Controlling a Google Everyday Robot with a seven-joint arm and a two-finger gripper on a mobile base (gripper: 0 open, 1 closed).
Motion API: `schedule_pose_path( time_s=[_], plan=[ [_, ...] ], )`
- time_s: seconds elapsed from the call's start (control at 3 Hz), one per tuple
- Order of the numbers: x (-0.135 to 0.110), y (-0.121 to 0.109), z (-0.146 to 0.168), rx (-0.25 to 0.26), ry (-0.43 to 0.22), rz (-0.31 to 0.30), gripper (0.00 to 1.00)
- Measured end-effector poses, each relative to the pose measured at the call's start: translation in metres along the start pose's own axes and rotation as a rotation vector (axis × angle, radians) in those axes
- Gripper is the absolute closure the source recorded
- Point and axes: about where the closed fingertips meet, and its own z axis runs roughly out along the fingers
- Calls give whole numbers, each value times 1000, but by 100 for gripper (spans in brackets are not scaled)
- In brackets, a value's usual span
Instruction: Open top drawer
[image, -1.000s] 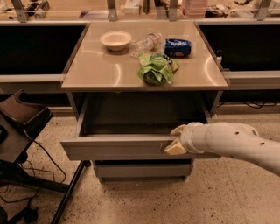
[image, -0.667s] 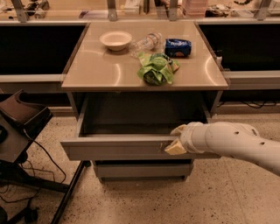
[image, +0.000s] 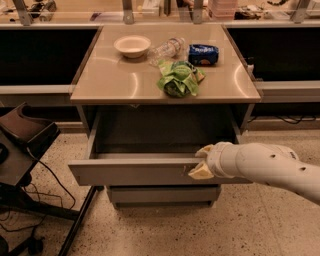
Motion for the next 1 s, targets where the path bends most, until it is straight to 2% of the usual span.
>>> schedule_pose_path(
  time_s=[1.0],
  plan=[
    [3, 12, -9, 8, -9, 13, 100]
  ],
)
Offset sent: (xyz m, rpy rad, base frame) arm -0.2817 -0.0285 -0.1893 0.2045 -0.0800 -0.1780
